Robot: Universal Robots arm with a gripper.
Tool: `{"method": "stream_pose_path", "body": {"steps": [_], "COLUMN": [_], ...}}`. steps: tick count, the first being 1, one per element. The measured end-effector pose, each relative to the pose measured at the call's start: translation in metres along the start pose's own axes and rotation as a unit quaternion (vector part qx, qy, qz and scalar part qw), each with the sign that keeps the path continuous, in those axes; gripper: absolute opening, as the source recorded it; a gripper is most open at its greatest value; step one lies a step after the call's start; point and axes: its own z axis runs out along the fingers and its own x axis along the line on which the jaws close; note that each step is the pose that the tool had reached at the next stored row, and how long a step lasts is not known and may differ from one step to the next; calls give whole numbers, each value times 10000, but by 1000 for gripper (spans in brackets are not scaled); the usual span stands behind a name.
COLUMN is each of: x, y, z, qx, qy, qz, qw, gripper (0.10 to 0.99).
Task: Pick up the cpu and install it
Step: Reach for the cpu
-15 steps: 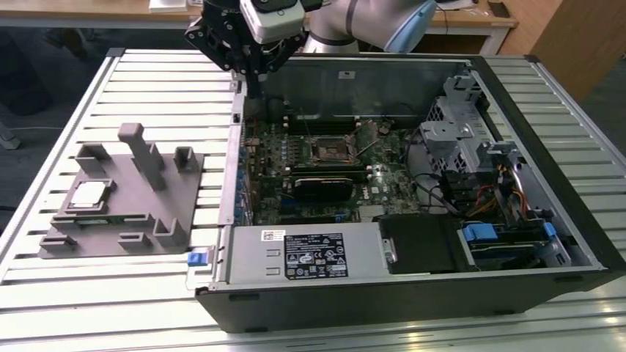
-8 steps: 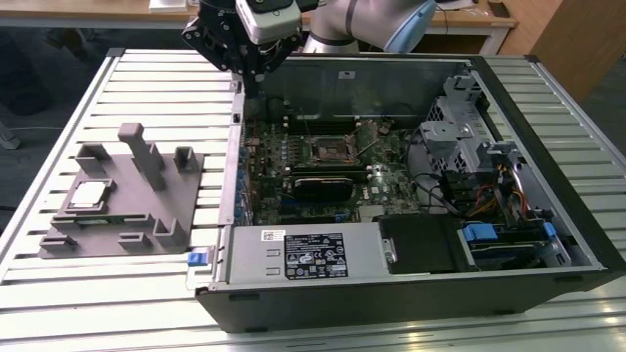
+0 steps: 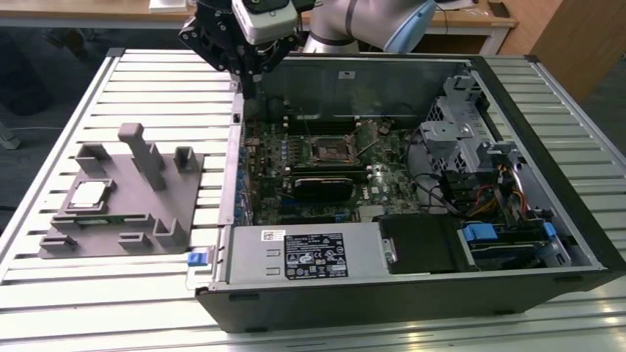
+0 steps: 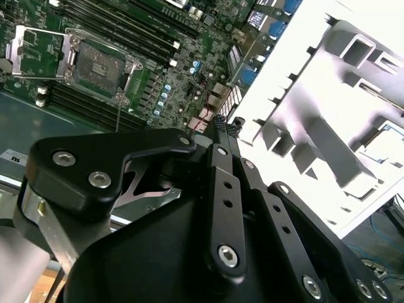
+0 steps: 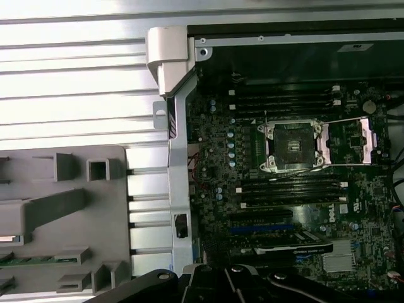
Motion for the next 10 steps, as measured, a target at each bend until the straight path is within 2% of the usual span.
{"method": "stream_pose_path", "body": {"steps": [10], "x": [38], "y": [-3], "z": [4], "qx": [0], "qy": [0], "qz": [0], "qw": [10000], "gripper": [106]}}
